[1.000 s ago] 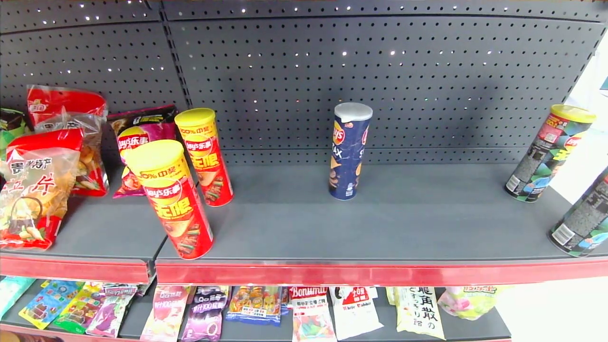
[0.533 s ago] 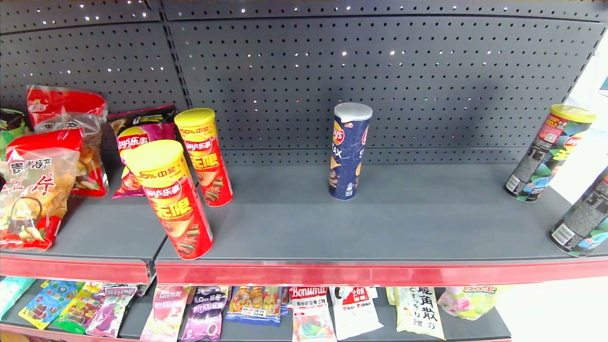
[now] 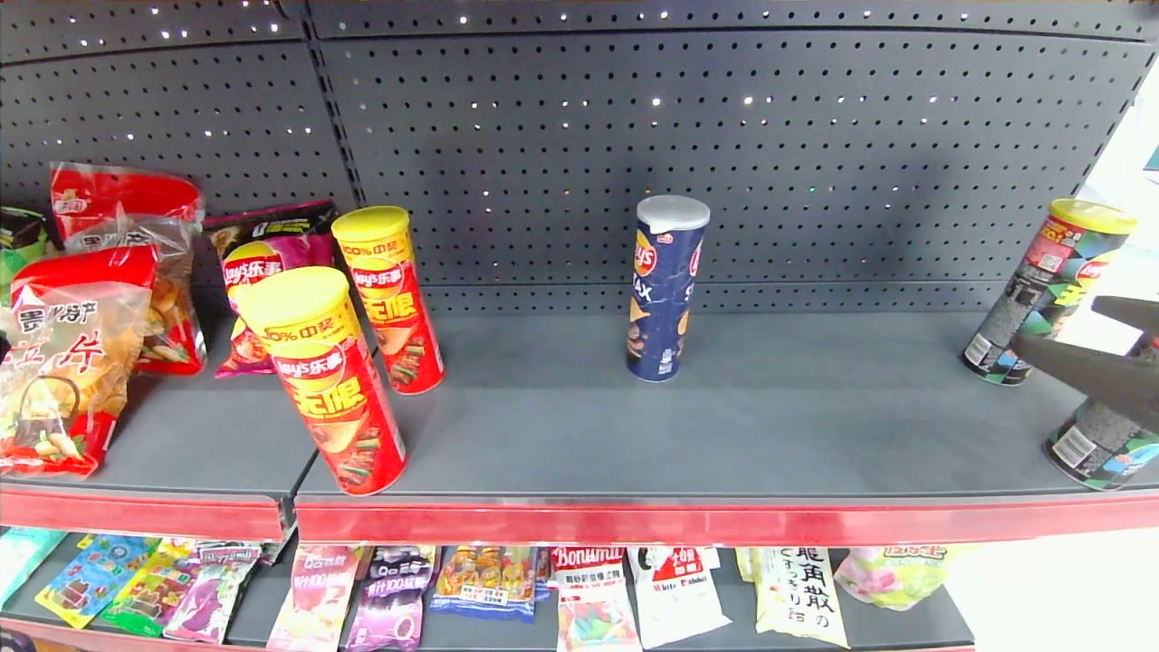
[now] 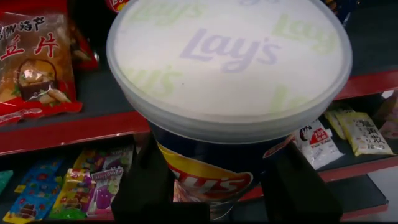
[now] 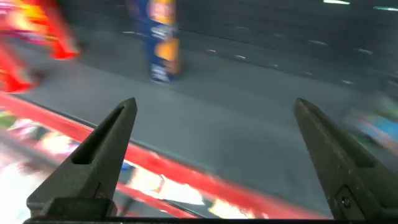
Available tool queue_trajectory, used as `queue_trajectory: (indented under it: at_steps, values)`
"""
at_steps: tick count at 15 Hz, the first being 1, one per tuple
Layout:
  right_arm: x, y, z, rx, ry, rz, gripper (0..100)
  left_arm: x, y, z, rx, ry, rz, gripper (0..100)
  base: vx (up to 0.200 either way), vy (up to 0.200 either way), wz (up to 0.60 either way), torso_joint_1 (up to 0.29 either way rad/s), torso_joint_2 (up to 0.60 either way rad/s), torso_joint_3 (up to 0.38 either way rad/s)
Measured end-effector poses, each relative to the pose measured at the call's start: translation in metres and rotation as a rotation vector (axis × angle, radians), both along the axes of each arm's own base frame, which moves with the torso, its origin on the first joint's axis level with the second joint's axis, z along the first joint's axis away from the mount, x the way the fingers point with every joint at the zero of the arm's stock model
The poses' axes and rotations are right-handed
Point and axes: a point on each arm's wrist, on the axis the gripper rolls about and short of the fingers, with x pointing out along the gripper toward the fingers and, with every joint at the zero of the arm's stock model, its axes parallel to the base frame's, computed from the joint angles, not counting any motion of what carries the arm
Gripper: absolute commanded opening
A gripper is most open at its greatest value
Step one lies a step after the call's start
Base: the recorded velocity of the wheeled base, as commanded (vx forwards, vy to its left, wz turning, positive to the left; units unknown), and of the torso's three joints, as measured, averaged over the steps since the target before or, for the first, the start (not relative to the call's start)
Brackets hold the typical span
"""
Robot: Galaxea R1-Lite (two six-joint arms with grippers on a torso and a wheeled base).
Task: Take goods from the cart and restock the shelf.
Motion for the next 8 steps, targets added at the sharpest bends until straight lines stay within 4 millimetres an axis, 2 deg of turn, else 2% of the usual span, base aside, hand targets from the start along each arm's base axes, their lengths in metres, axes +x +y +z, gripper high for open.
queue_trajectory:
  at_steps: [3,5,8]
  values:
    - [0.066,0.03,-0.002,0.022,0.014,0.123,100,0.003,-0.001,0.005,0.006,0.01,0.027,0,0.0,0.0,0.0,0.0,0.0,0.0]
    - [0.102,0.057,-0.006,0.018,0.02,0.118,100,0.003,0.001,0.006,0.01,0.004,0.081,0,0.0,0.0,0.0,0.0,0.0,0.0]
    - [0.131,0.096,-0.02,-0.004,0.04,0.072,100,0.0,0.002,0.008,0.01,-0.013,0.118,0,0.0,0.0,0.0,0.0,0.0,0.0]
